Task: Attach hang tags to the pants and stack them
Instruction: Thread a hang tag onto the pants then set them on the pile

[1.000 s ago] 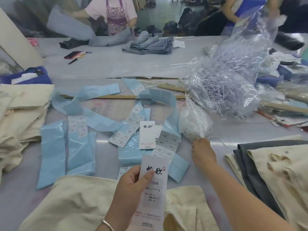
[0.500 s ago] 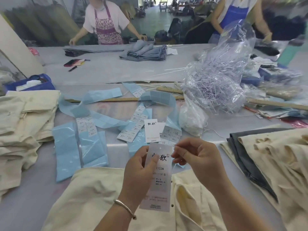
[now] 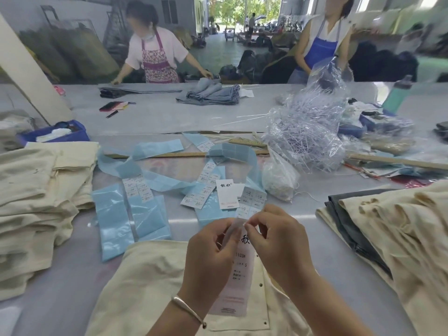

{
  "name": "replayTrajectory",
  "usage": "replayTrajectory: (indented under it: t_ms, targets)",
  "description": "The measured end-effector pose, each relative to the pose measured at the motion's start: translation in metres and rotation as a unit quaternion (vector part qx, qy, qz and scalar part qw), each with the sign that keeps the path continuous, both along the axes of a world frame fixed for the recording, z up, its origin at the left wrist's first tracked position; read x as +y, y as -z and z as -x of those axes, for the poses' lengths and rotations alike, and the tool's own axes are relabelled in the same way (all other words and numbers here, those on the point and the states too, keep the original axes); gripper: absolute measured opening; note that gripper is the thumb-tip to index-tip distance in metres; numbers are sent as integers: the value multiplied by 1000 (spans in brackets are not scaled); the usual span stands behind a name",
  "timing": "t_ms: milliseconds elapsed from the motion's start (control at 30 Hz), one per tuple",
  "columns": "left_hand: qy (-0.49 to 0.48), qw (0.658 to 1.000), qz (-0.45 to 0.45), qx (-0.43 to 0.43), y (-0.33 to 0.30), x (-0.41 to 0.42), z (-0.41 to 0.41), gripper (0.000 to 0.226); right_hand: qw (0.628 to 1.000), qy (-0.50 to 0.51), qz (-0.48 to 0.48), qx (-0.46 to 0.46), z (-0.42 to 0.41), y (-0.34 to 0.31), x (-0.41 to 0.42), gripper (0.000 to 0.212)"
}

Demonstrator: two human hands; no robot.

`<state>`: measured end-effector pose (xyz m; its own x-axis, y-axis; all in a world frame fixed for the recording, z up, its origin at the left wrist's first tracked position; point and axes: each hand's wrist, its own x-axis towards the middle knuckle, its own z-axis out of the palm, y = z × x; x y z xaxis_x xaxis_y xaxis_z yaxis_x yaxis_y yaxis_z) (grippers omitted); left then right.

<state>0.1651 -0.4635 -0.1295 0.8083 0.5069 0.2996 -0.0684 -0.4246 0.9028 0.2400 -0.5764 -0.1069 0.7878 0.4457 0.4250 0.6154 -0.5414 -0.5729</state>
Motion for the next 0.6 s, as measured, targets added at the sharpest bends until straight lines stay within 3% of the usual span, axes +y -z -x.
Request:
replayTrajectory:
  t_ms: [100,200,333,467,600]
  targets:
    - [1,1000,17,-20,-3,3,9,14,1000,-13,-11,6,11,-4,4,8]
    - [29,992,116,-32,-7,10,16,26,998,-15,-55,16,21,-4,7,7]
    - [75,984,159,-25,-13,19,22,13,992,-3,-123,32,35,-2,10,14]
    - [93,984,148,-31,-12,20,26,12,979,1,-181,94,43,2,9,17]
    - [92,993,66,-22,-8,23,29,21,946,3,-236,221,53,4,7,22]
